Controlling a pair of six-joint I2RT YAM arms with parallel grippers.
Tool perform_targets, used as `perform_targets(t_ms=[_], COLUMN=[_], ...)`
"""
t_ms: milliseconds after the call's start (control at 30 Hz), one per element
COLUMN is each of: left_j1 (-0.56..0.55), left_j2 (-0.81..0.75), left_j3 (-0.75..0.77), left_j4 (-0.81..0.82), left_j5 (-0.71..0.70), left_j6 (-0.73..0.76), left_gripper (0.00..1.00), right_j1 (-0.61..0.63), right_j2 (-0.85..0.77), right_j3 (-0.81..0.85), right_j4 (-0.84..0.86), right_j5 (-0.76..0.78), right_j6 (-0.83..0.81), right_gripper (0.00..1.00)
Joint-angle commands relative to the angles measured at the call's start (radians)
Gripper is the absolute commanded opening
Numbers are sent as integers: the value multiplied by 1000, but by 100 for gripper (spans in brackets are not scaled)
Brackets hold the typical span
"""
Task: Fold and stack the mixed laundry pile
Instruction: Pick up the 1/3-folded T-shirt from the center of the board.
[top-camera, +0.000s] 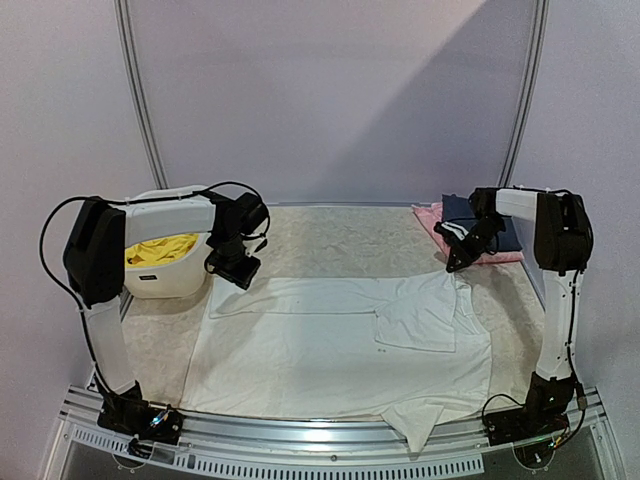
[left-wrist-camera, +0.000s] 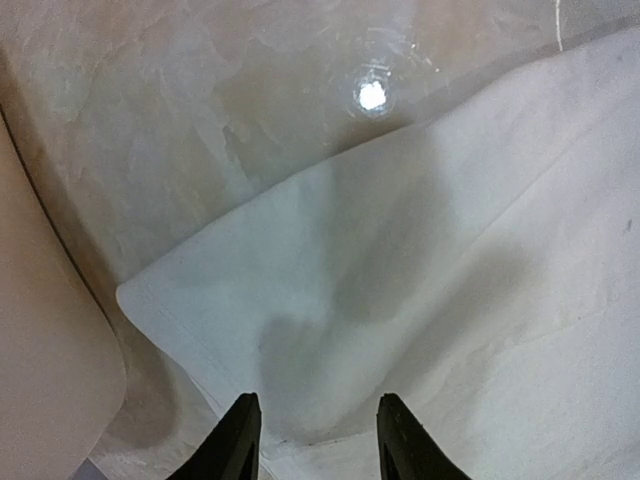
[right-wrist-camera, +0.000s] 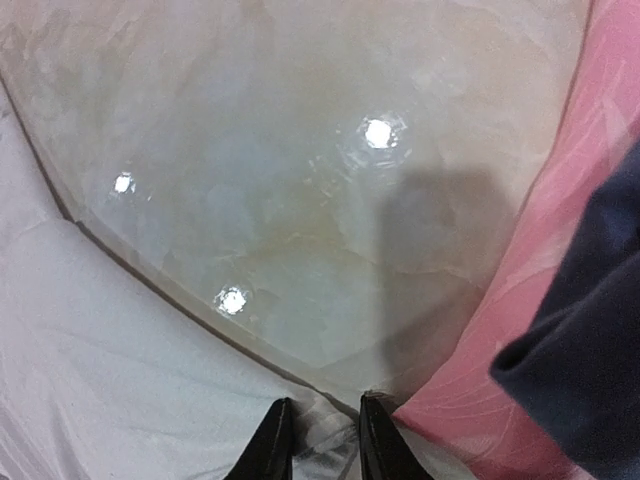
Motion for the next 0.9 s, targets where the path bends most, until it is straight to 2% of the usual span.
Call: perform_targets(t_ms=[0,167,200,533,733,867], left_j1=[15,48,56,125,139,147], left_j2=[0,-12,-12,95,182,171], left_j3=[5,10,16,163,221,204], left_j4=[-20,-5,4,11,-65,-86], left_j5=[-10,-18,-14,-75,-86,-121], left_j6=[12,1,-4,-102,-21,52], left_gripper=[41,41,41,44,43,45], right_j1=[-29,-72,-73,-73,-73,-73], right_j2=[36,-5,-11,-35,-47,-65], right_j3=[2,-27,-40,-75,-108,-133], right_j4=[-75,-71,-58,19,27,33], right_j5=[-38,-13,6,68,66,65], right_j6=[-8,-30,-37,-35,-37,-45], right_gripper=[17,1,0,0,0,0])
